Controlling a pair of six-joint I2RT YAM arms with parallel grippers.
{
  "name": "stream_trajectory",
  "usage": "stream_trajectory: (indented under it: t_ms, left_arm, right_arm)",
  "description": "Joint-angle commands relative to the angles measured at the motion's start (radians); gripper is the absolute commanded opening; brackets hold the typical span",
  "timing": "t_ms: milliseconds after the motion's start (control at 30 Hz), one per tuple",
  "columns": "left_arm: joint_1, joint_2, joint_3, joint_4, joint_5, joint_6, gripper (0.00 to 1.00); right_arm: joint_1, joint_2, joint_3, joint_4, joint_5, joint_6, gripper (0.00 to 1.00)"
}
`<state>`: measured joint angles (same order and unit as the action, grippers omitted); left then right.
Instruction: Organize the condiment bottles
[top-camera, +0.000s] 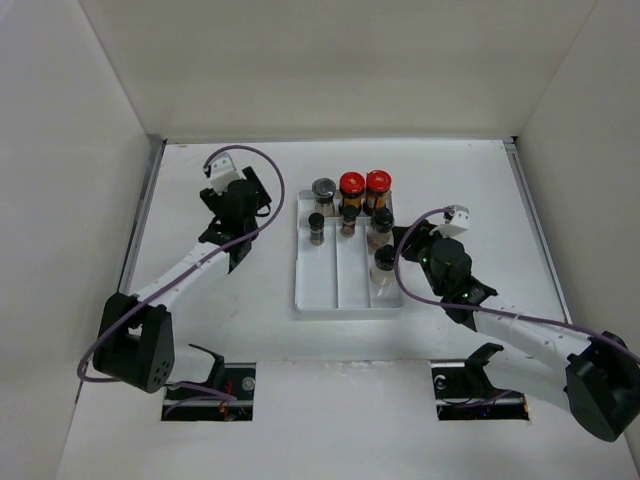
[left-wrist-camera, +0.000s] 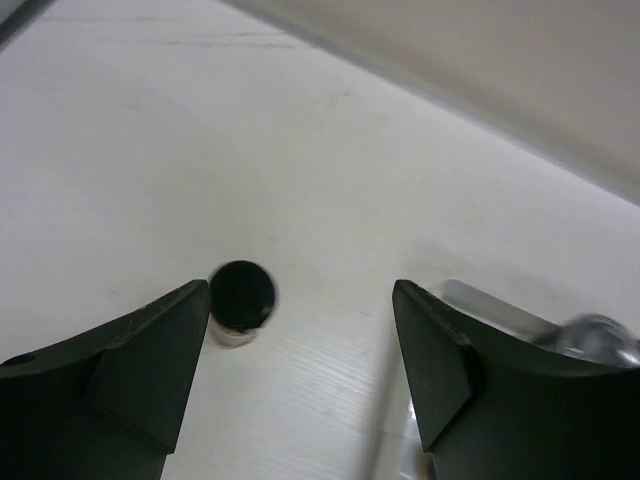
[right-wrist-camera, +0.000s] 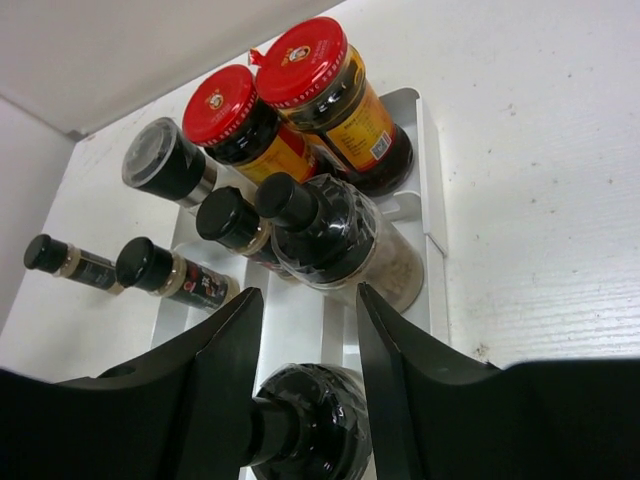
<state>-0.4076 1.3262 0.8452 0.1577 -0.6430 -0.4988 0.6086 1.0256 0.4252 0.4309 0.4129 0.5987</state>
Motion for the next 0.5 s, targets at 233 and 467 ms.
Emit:
stream_trajectory:
  t_ms: [233, 467]
  left_arm:
    - [0.111, 0.194, 0.063, -0.009, 0.078, -0.034, 0.73]
    - [0.126, 0.249, 0.081, 0.009, 0.069, -0.032, 0.59]
  right_arm:
    - [-0.002, 0.034, 0.026, 0.055, -0.028, -0.004, 0.68]
    - [-0.002, 0.044, 0.029, 0.055, -0.037, -0.005, 0.71]
